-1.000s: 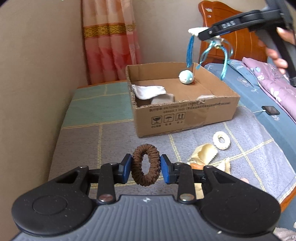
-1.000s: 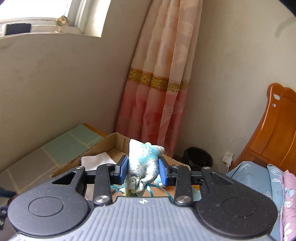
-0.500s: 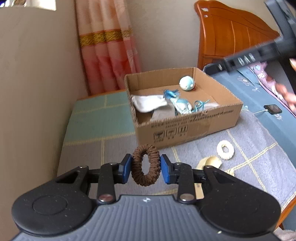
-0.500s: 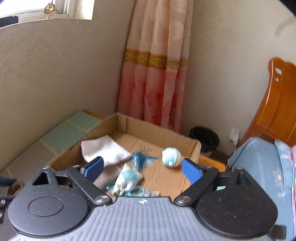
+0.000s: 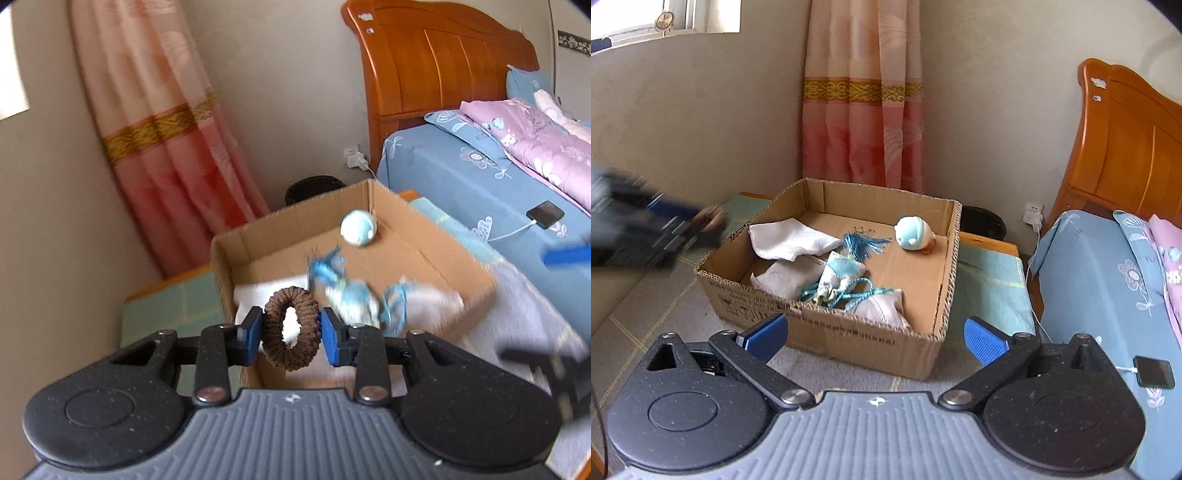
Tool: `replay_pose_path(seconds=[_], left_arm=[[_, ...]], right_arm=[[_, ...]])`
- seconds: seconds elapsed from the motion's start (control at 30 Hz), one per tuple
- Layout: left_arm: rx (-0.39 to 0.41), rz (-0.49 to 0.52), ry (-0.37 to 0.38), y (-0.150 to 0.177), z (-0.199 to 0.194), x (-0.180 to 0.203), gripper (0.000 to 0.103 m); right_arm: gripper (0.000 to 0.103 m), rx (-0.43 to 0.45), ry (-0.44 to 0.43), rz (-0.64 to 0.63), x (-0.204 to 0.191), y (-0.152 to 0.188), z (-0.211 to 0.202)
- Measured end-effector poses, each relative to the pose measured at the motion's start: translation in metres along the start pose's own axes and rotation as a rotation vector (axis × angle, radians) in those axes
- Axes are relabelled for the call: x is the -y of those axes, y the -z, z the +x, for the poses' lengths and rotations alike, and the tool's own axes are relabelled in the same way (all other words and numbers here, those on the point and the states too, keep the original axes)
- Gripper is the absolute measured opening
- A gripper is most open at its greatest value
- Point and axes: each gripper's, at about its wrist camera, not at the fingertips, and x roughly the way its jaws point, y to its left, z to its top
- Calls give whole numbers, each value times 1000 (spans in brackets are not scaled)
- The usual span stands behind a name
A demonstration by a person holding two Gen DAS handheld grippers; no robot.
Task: Organize soft objects
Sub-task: 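Carry floral sachet and hair tie into the box and open both tools, then move the left tool to the orange earplug and close on it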
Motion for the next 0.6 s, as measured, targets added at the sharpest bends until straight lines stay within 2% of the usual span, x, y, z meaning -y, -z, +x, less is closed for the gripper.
replay_pose_path(seconds=[0.1,0.13,0.2,0.23,0.27,0.3,0.33,0.47,0.6], left_arm=[[-11,-16,-6,-29,28,-5,33],[-17,-26,-9,-36,35,-7,38],[-21,-41,-49,-51,53,-10,41],[-24,-43,-66,-56,62,-11,57],[-28,-49,-82,-60,70,-13,82],[-27,-63,-110,-64,77,-14,91],[-16,-69,-135,-64,81,-15,95],[-58,-70,-131,-58,85,-18,95],[-65,-58,-129,-46,67,-17,95]], right_arm=[[103,2,17,-14,2,6,-5],[103,3,25,-16,3,6,-5],[103,3,38,-17,6,7,-7],[103,5,38,-13,9,7,-7],[103,3,35,-6,11,7,-7],[103,0,33,-3,13,7,-6],[103,-2,37,0,14,8,-5],[103,-10,47,17,20,10,-3],[103,-17,43,43,26,13,-2]])
